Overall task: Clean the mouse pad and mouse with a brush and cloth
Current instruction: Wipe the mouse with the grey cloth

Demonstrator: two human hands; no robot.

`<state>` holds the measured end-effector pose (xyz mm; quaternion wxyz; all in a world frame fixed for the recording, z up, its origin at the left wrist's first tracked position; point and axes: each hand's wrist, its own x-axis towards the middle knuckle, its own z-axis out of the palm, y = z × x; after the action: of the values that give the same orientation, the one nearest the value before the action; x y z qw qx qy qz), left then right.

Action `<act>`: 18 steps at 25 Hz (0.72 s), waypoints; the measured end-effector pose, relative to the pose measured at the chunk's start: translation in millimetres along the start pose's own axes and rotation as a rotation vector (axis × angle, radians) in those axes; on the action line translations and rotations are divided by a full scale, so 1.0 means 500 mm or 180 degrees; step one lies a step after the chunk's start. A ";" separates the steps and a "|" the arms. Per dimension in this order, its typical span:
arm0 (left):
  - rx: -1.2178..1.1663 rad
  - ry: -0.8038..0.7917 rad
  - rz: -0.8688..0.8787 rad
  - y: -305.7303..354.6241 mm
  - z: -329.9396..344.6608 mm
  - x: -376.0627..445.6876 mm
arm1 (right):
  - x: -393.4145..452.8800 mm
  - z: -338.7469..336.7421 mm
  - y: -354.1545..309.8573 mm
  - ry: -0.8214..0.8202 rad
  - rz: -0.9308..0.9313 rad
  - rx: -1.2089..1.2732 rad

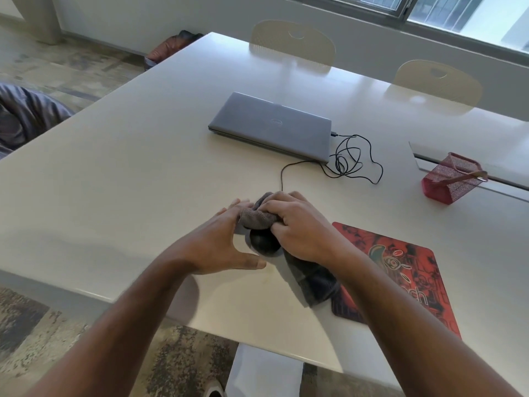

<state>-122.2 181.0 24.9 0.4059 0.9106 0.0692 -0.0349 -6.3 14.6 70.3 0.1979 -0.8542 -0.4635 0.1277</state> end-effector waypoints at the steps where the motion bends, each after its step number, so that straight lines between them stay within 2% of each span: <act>1: -0.0075 -0.0035 -0.0002 -0.001 -0.004 0.000 | -0.006 0.001 -0.004 -0.0016 -0.0023 0.0081; 4: -0.0205 -0.0216 0.0130 -0.006 -0.009 0.001 | -0.024 -0.010 -0.009 -0.0083 -0.0185 0.0452; 7: -0.0081 -0.0288 0.0130 -0.011 -0.010 0.001 | -0.017 -0.023 0.006 0.0296 0.0001 0.0821; 10: 0.0173 -0.0285 0.0184 -0.012 -0.007 0.009 | -0.005 -0.003 0.018 0.0230 0.0192 0.0480; 12: 0.0208 -0.0269 0.0207 -0.011 -0.005 0.016 | -0.009 0.013 0.012 0.0141 0.0117 0.0249; 18: 0.0256 -0.0383 0.0304 -0.014 -0.016 0.023 | -0.095 0.043 -0.038 0.0132 -0.0667 -0.0187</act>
<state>-111.9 192.5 23.8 0.3737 0.9247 -0.0002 -0.0729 -54.7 -11.2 61.4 0.1947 -0.8090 -0.5496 0.0749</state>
